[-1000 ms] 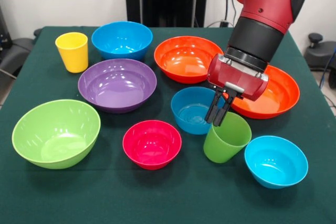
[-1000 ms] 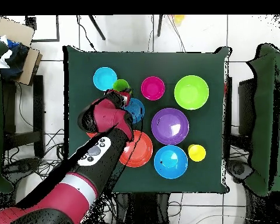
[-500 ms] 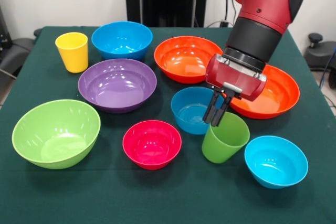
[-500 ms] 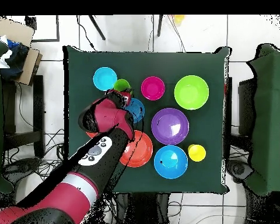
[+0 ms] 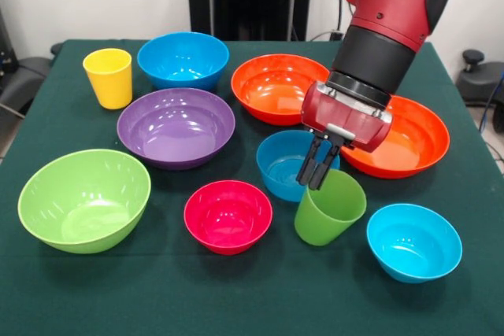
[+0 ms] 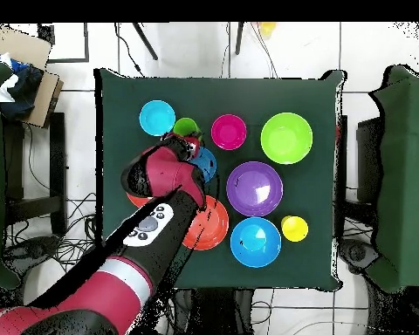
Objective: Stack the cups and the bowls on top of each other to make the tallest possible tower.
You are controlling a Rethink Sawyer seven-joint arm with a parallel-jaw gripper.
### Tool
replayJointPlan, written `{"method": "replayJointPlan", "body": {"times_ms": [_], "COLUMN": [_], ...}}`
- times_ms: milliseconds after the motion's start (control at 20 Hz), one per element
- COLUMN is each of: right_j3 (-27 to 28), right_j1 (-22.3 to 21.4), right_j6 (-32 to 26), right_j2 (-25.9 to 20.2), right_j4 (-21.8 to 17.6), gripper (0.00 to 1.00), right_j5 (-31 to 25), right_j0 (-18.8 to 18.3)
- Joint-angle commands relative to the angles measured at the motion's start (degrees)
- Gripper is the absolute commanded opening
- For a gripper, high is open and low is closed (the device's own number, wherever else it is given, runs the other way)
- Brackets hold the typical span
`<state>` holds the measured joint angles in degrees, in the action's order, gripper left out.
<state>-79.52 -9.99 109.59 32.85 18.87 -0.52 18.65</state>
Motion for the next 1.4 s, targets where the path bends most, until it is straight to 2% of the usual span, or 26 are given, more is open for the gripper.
{"method": "replayJointPlan", "body": {"times_ms": [50, 250, 700, 900, 1400], "right_j3": [-1.1, -3.4, -11.7, -13.3, -14.9], "right_j1": [-1.1, -4.0, -15.9, -17.3, -17.7], "right_j6": [6.5, 5.8, 2.0, 1.6, 1.6], "right_j2": [-9.3, -10.0, -12.4, -13.2, -14.7], "right_j4": [-1.8, -2.4, -4.0, -4.4, -5.7], "gripper": [0.00, 0.00, 0.00, 0.00, 0.00], "right_j5": [-4.6, -7.3, -19.0, -19.4, -17.0], "right_j0": [-1.6, -1.6, -2.1, -2.6, -3.9]}}
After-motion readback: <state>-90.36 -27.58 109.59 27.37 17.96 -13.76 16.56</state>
